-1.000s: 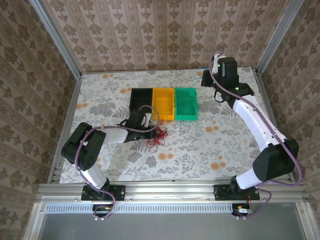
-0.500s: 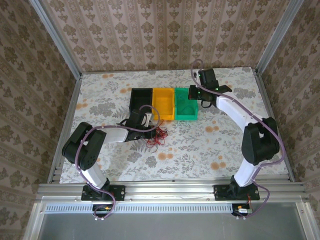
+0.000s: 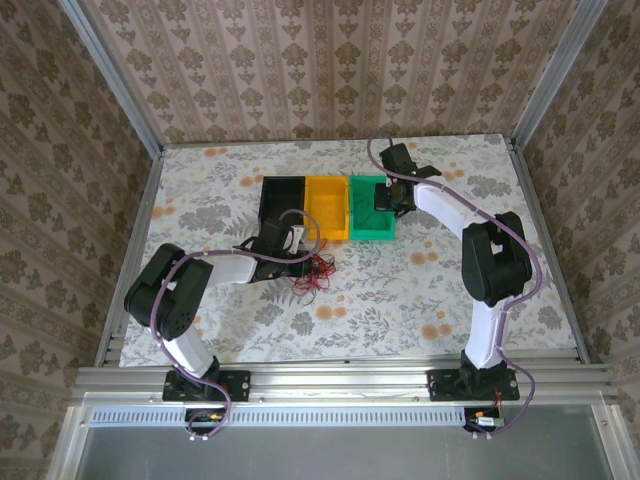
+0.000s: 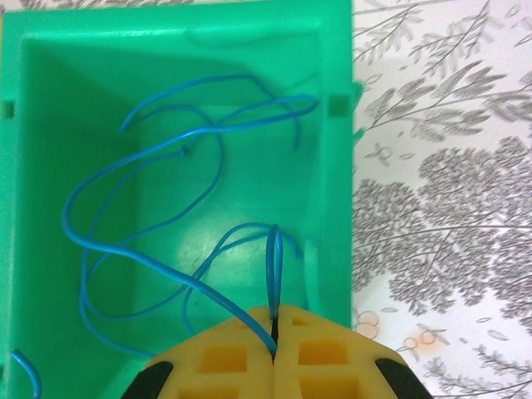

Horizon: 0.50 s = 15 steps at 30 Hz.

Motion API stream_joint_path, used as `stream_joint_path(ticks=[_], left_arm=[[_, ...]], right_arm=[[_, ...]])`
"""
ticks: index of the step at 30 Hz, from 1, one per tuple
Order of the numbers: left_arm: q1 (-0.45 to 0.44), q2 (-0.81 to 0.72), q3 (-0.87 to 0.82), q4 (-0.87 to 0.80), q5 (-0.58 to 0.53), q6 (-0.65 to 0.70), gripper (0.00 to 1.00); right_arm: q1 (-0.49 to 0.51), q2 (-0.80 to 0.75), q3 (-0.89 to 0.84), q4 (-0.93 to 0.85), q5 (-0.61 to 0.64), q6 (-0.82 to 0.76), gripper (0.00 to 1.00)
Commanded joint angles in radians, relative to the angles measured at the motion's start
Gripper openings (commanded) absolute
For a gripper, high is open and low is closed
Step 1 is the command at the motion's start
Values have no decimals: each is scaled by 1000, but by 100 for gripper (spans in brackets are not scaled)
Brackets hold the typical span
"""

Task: Untangle the cables

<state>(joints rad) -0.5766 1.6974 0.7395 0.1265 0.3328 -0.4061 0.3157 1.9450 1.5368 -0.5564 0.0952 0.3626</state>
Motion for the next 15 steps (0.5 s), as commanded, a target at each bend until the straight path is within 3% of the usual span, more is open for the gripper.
stream_joint_path(ticks=[1, 15], left_arm=[[-11, 37, -2, -68, -33, 32, 0], [-11, 13, 27, -128, -51, 52, 0]], right_arm=[[11, 26, 55, -61, 111, -28, 5], [115, 184, 226, -131, 383, -197, 5]])
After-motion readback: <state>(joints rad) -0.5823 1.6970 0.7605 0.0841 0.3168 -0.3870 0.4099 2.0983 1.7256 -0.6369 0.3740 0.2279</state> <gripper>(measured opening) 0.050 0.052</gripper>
